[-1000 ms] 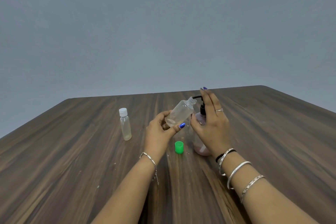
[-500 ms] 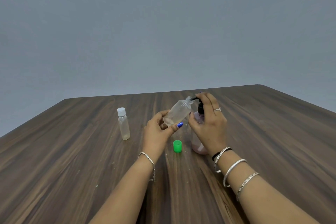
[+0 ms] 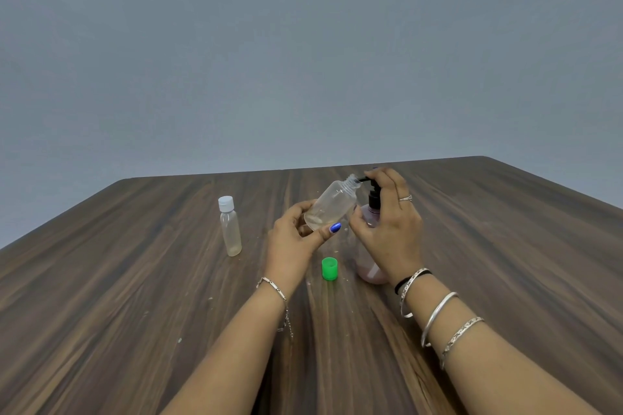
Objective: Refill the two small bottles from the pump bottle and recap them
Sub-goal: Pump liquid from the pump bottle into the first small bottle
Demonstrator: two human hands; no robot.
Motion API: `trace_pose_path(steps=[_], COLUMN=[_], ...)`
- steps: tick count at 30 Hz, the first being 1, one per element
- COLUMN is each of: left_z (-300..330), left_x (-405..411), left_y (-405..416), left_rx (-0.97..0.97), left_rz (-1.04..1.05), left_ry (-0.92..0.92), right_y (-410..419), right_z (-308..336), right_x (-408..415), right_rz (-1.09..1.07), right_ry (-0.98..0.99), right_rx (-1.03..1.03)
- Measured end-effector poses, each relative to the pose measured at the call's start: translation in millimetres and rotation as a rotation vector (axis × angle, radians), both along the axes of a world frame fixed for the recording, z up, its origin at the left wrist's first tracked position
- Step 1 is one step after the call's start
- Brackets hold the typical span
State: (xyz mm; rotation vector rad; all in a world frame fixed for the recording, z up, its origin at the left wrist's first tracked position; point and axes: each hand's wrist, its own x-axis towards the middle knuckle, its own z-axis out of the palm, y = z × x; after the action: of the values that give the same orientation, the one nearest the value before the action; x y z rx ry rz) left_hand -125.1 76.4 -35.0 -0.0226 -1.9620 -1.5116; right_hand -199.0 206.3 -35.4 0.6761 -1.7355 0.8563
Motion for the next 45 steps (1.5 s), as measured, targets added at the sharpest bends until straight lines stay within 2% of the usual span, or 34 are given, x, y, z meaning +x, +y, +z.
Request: trace_pose_path(steps=[45], left_z=[2.4], left_x=[1.1], left_y=[-0.5], left_rx=[0.011], left_rz=[0.008], left_ry=[0.002], right_y=[0.0], right_z=[-0.7], right_x=[3.0], right_rz=[-0.028], right_ry=[-0.038], right_rx=[0.015])
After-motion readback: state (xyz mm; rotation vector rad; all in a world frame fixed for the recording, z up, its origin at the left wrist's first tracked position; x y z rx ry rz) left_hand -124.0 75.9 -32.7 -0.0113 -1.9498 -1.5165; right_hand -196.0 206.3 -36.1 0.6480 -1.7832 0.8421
